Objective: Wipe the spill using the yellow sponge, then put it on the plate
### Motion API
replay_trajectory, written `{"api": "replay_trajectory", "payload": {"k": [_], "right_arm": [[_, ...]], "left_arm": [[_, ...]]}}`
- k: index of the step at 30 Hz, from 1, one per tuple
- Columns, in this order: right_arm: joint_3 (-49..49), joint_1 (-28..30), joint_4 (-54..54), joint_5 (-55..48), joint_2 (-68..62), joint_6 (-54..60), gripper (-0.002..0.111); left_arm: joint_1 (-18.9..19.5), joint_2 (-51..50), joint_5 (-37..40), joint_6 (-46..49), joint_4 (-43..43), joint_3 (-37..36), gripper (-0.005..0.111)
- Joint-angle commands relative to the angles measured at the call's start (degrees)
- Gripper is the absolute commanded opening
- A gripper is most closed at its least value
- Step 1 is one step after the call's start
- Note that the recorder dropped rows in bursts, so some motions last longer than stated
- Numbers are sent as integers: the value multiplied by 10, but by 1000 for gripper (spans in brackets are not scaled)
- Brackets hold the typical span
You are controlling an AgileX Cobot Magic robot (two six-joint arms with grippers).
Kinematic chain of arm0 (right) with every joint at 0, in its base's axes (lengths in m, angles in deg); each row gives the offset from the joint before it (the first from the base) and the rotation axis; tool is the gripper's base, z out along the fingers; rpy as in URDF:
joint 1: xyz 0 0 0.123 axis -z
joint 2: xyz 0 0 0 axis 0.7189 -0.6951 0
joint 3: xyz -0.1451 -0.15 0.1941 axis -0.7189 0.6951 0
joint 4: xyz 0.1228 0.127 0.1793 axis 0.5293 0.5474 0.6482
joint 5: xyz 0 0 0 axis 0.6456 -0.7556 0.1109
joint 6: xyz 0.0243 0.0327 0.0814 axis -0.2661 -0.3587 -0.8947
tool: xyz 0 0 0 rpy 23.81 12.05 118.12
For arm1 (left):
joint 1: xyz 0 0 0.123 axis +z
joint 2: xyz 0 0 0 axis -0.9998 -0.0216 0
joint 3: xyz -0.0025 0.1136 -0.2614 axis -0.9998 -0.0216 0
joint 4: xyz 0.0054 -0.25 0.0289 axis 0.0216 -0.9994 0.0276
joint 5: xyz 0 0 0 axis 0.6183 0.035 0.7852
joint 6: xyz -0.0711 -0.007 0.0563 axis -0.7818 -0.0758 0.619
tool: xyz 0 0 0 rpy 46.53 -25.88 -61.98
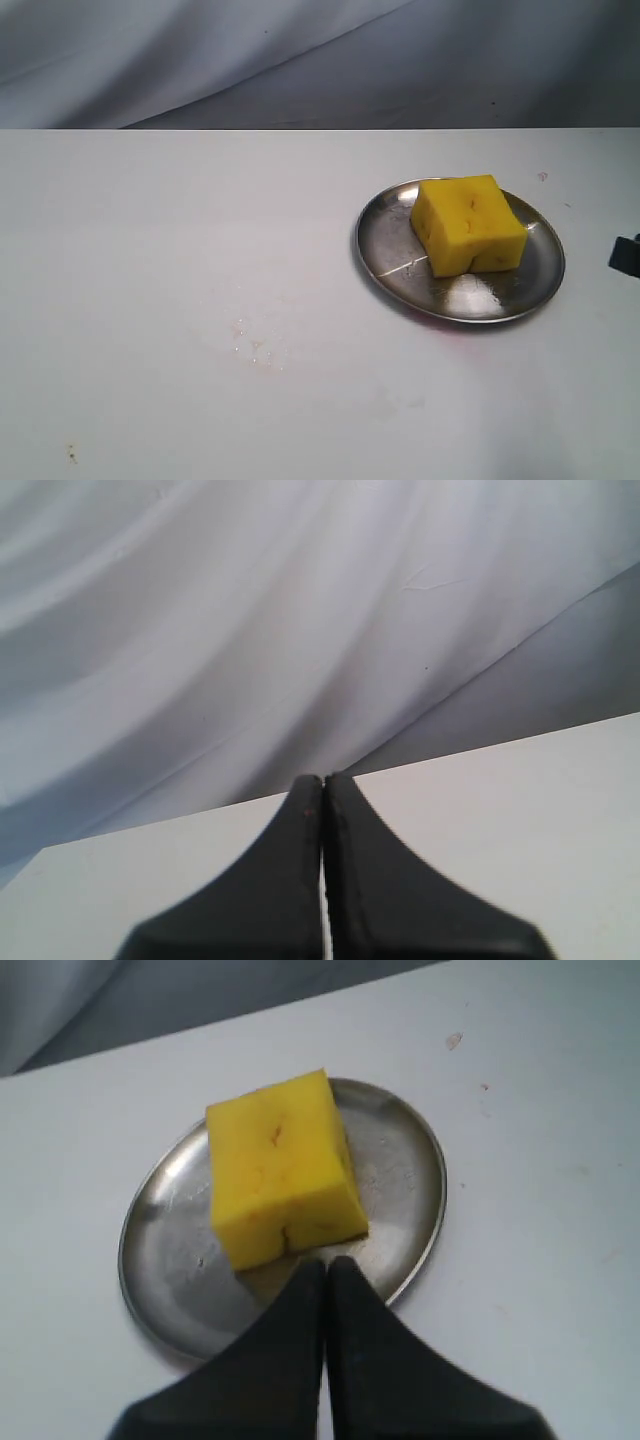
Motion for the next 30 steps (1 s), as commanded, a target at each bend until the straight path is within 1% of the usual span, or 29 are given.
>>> {"api": "replay_trajectory", "payload": {"k": [1, 5, 8, 9, 11, 16, 21, 23, 30], "right_arm": [[71, 26, 6, 75, 94, 1, 0], [153, 32, 2, 103, 208, 4, 0], [210, 32, 1, 144, 300, 62, 0], [210, 32, 0, 144, 332, 83, 0], [210, 32, -32, 110, 402, 110, 0], [210, 32, -62, 80, 500, 110, 0], [210, 46, -49, 49, 500, 103, 0], [210, 59, -47, 14, 500, 84, 0], [210, 59, -44, 12, 500, 108, 0]], "left_arm": [[1, 2, -5, -5, -5, 2, 0], [1, 2, -5, -5, -5, 2, 0], [1, 2, -5, -5, -5, 2, 0], [1, 2, -5, -5, -5, 2, 0], [1, 2, -5, -5, -5, 2, 0], [1, 2, -5, -5, -5, 2, 0], [1, 2, -5, -5, -5, 2, 0], [1, 2, -5, -5, -5, 2, 0], [1, 2, -5, -5, -5, 2, 0]]}}
